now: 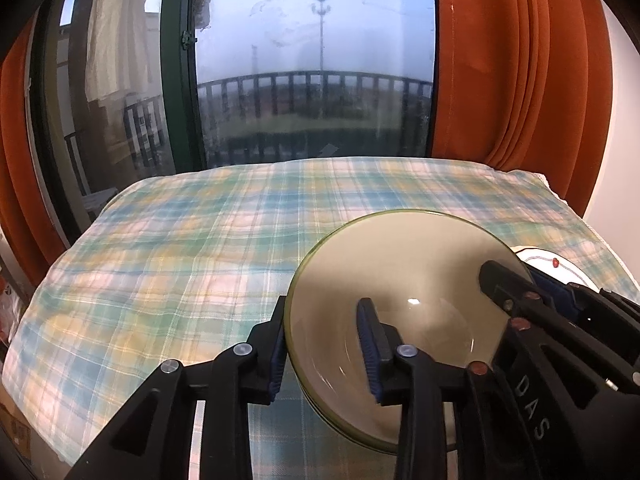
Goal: Organize plates and bowls
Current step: 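Open both grippers and release the nested bowls, then grasp the rim of the nested bowls with both grippers and lift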
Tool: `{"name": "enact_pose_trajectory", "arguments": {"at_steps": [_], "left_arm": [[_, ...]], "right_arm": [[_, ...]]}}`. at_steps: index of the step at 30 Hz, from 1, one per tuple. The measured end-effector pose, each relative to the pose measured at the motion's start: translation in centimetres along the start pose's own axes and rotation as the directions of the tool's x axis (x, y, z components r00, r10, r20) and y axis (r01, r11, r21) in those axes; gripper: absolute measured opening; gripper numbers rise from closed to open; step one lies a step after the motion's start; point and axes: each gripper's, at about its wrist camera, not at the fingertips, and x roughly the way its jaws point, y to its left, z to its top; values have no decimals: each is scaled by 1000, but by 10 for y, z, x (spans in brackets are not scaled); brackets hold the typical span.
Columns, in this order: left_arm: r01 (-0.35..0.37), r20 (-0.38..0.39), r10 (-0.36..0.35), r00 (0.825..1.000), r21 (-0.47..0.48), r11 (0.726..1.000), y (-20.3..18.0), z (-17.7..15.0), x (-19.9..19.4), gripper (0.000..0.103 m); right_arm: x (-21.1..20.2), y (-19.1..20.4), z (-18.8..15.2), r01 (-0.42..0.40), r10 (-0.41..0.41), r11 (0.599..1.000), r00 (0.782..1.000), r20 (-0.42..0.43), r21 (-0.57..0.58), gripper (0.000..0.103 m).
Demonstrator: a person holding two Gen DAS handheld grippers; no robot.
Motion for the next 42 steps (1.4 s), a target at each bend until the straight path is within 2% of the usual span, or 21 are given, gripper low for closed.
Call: {"name": "enact_pose_trajectory", "arguments": {"at_steps": [2,3,4,5,9,16,19,26,29,34,36,39,42], "left_arm": [[19,-20,-19,1000,-12,1000,2,0,1,40],[24,-35,-25,999,-20,1000,2,-1,0,43],[23,-38,-24,999,-24,999,3,-1,0,54],[21,-36,-22,999,-27,999,4,-1,-2,64],[25,1,-25,1000,-3,1000,8,-2,-11,79],[64,-22,-65,998,-27,998,20,1,-6,83],[87,-57,-89,994,-40,995,25,4,0,83],[163,-145,-180,973,-120,979,39,7,19,83],[169,-166,-193,967,-149,974,41,7,28,82],[226,-221,-269,937,-204,953,42,6,43,75],[238,-234,-285,929,-211,948,40,6,44,71],[274,-274,-327,904,-212,938,35,6,48,61],[275,-302,-328,895,-205,939,30,7,51,59]], "right_arm": [[0,1,0,-17,17,1000,1000,-10,-5,34],[1,1,0,-34,34,999,999,-23,4,48],[1,0,-1,-49,50,999,998,-38,23,61],[0,-1,-2,-63,65,997,997,-42,39,65],[-11,4,-5,-70,70,997,998,3,16,79],[-14,17,0,-55,55,998,998,-7,-23,81],[-11,21,4,-48,47,998,999,-27,-36,82],[0,21,16,-28,26,999,995,-95,-22,81],[7,20,18,-24,21,1000,991,-129,-19,81],[22,14,20,-21,23,1000,984,-179,11,81],[27,9,21,-36,41,999,980,-197,27,81],[31,5,21,-17,25,999,976,-218,36,81],[36,-2,18,-35,52,997,967,-248,73,81]]}}
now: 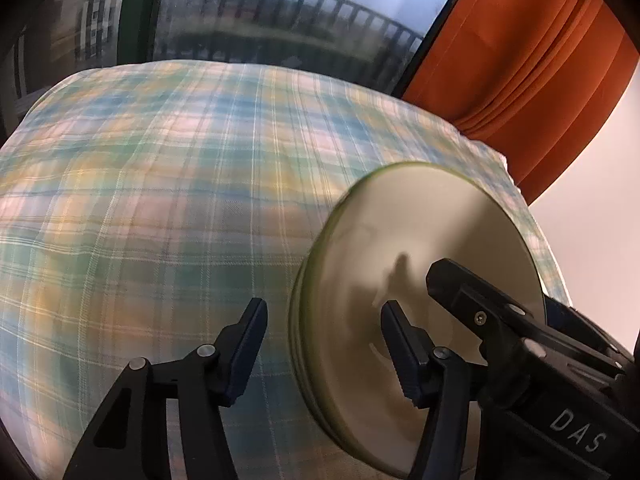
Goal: Organize plates and bowls
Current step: 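Grasp the rim of the nested bowls with both grippers and lift, then carry the nested bowls with both grippers over the red-patterned plate stack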
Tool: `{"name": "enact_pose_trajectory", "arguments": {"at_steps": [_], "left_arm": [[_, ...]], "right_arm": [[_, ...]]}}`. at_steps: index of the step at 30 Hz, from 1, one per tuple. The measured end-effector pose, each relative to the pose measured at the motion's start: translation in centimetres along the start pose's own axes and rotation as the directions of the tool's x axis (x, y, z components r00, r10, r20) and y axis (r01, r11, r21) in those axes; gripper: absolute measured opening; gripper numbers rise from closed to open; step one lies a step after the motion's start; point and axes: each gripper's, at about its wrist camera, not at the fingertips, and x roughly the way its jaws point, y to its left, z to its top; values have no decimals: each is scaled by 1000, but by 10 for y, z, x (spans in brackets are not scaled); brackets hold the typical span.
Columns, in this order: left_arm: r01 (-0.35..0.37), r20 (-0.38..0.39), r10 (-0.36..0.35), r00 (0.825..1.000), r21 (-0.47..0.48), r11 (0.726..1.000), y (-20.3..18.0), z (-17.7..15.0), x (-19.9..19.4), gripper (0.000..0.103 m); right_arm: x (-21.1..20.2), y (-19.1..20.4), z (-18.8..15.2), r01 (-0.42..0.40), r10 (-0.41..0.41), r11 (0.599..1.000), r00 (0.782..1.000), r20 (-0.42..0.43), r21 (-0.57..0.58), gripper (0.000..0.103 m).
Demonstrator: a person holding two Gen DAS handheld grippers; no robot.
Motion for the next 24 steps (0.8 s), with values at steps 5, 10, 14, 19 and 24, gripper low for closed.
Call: {"name": "enact_pose_trajectory", "arguments": {"at_steps": [5,10,14,19,24], "left_arm": [[-44,-7,45,999,42,998,-9,1,0,56],[-95,-1,95,995,56,994,-15,-1,-1,56],[-145,4,145,989,73,987,-23,0,-1,56],[-175,5,176,984,82,981,-27,4,2,55],[-194,2,195,981,88,977,-30,8,4,55]], "right_arm": [[8,-15,-5,-53,56,994,998,-33,94,81],[10,-18,-8,-92,96,991,995,-37,96,76],[14,-22,-8,-122,128,986,990,-55,111,70],[23,-26,-5,-180,192,974,978,-80,137,57],[27,-28,-1,-239,256,957,962,-93,162,45]]}}
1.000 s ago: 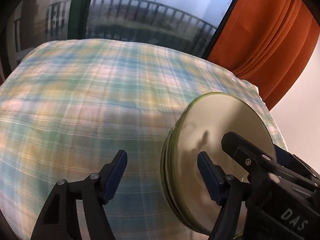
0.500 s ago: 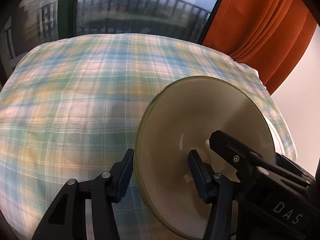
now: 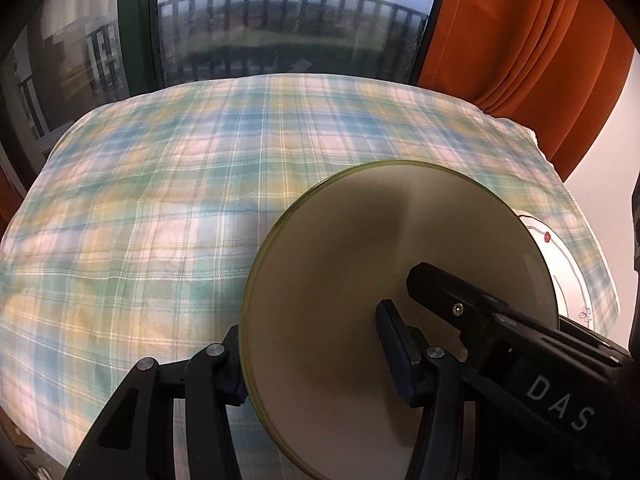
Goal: Organize plates and bowls
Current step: 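Carry the nested bowls with both grippers over the red-patterned plate stack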
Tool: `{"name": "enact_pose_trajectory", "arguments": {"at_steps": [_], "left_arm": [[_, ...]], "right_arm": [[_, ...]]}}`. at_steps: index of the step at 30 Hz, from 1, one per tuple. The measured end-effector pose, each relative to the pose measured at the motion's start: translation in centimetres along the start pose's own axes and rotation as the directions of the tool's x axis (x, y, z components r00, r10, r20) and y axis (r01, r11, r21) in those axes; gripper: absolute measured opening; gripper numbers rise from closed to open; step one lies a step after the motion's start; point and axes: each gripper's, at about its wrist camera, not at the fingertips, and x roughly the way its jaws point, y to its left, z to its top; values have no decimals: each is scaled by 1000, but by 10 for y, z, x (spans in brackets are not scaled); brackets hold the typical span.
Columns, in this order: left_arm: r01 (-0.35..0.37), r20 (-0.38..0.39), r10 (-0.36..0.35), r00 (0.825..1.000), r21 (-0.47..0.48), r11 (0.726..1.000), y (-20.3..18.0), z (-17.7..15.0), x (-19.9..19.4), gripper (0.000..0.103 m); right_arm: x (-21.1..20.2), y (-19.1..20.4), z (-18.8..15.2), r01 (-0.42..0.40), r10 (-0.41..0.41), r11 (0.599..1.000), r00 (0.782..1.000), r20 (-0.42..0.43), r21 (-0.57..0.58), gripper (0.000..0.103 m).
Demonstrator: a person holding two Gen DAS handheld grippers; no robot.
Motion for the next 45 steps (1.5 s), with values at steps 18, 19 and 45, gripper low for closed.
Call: {"name": "enact_pose_trajectory", "arguments": {"at_steps": [18,19,45], "left_arm": [[39,32,-39,999,13,999,-4,-8,-23,51],[42,43,-43,998,16,999,-6,-8,-27,51],[19,179,-20,984,9,1000,-111,-13,-67,51]], "right_arm": [[-22,11,-11,74,-73,997,996,52,-10,44],[-25,12,-11,74,-73,997,995,61,-11,44],[-121,-46,-6,54,-39,996,979,201,-69,44]]}}
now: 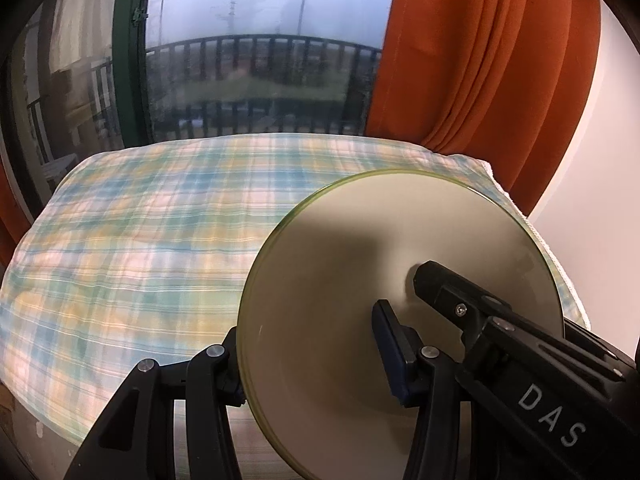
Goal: Organize plates and bowls
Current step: 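Carry the nested bowls with both grippers over the red-patterned plate stack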
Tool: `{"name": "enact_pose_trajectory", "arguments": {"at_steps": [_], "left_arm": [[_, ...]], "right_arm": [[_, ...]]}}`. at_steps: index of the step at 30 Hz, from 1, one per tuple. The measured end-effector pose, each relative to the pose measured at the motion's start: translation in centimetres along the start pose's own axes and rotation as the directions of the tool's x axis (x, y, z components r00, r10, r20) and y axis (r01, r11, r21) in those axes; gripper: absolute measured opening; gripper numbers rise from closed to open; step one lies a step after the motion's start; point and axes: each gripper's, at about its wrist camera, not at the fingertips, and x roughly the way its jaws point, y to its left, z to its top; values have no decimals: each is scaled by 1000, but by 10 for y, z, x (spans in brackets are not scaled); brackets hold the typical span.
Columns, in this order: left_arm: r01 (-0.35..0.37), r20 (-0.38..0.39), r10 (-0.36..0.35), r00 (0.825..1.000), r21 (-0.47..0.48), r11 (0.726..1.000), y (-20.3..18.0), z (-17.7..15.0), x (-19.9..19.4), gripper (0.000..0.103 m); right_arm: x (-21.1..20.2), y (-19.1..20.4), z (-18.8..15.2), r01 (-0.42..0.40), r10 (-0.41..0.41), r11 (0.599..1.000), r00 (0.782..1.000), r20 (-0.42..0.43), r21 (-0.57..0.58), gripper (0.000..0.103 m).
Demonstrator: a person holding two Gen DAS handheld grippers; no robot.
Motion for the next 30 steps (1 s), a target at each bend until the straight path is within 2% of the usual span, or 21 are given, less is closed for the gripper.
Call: {"name": "enact_pose_trajectory", "arguments": {"at_steps": [16,30], "left_arm": [[54,-73,-51,996,39,998,-65,-9,36,51],[35,-75,-32,997,41,999,-69,-2,44,51]], "right_arm": [[-8,-78,-1,68,-66,996,997,-29,62,44],[-2,-91,5,67,-65,995,997,-36,69,44]]}}
